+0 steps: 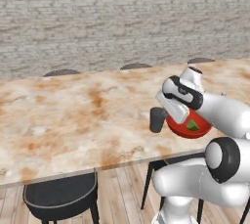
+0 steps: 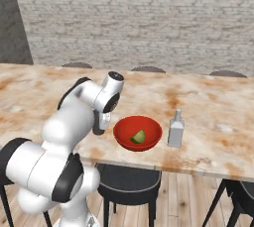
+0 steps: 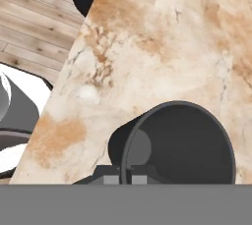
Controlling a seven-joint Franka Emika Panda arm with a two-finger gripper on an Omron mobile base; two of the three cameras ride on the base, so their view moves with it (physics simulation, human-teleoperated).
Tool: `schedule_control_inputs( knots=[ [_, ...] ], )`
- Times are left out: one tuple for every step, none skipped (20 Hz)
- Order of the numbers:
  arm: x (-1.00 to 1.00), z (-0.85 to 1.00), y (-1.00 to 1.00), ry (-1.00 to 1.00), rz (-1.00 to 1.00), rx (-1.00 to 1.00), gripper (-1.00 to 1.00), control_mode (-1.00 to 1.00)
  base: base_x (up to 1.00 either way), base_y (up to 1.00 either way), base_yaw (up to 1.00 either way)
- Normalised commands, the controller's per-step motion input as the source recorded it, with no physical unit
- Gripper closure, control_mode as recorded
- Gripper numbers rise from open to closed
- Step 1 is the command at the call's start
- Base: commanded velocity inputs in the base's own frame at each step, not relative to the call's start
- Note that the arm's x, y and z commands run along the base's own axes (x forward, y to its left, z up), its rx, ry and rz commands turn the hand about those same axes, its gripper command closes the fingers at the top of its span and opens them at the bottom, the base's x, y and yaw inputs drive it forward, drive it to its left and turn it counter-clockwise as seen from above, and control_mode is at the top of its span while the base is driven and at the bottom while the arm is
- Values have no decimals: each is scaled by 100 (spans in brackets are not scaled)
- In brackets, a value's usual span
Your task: There is a bowl on the dining counter. Grab a lemon wedge from the fridge and place it in the bowl. Then get the liquor bottle and glass cup from the cabinet and place them next to the bowl.
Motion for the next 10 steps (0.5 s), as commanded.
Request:
schedule_control_inputs(
  knots=[
    [18, -22, 1, 0, 0, -4, 100, -100, 0, 0, 0],
    [22, -23, 8, 0, 0, -9, 100, -100, 0, 0, 0],
    [18, -23, 11, 0, 0, -14, 100, -100, 0, 0, 0],
    [20, -23, 11, 0, 0, -13, 100, -100, 0, 0, 0],
    [18, -27, 11, 0, 0, -12, 100, -100, 0, 0, 0],
    [18, -28, 10, 0, 0, -12, 100, -100, 0, 0, 0],
    [19, -31, 10, 0, 0, -12, 100, -100, 0, 0, 0],
    [18, -31, 11, 0, 0, -12, 100, -100, 0, 0, 0],
    [17, -27, 11, 0, 0, -13, 100, -100, 0, 0, 0],
    [15, -24, 10, 0, 0, -12, 100, -100, 0, 0, 0]
  ],
)
